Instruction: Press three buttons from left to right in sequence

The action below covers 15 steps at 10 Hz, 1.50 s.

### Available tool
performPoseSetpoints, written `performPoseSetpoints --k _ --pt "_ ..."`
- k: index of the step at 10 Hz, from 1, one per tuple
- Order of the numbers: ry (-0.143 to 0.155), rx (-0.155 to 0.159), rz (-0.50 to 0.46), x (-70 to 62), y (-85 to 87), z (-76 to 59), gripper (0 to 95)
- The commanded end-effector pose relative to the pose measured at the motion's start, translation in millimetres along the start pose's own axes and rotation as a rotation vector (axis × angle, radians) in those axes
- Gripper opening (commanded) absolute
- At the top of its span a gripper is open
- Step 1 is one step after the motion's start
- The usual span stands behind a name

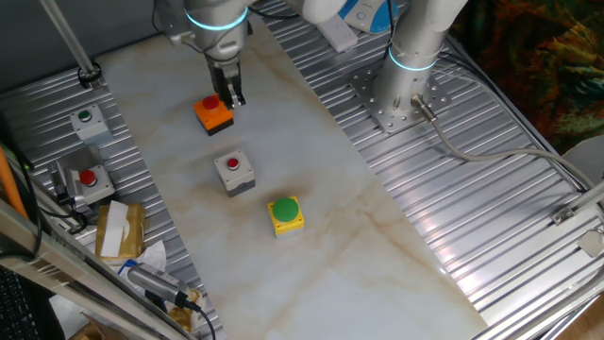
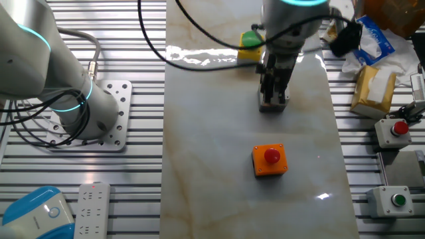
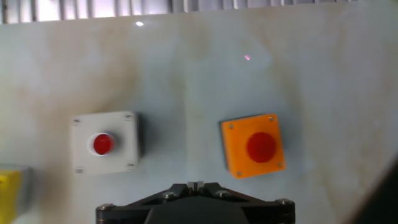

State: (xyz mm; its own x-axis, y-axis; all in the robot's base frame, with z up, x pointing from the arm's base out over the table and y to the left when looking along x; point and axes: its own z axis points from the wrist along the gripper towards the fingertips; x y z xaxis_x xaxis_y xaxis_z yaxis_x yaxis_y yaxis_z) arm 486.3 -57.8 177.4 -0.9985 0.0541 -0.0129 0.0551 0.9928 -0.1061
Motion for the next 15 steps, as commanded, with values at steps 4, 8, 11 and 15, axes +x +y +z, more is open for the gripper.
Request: performPoseSetpoints --k 4,8,11,15 --pt "-0.009 -0.013 -0.026 2.5 -33.6 26.4 0.0" --pt "-0.02 -0.017 -0.033 -0.2 -43.3 49.4 0.0" --pt "-0.025 -0.018 -0.053 -9.0 -63.3 53.9 0.0" --pt "-0.024 -0.025 -0.06 -26.8 -77.1 59.9 0.0"
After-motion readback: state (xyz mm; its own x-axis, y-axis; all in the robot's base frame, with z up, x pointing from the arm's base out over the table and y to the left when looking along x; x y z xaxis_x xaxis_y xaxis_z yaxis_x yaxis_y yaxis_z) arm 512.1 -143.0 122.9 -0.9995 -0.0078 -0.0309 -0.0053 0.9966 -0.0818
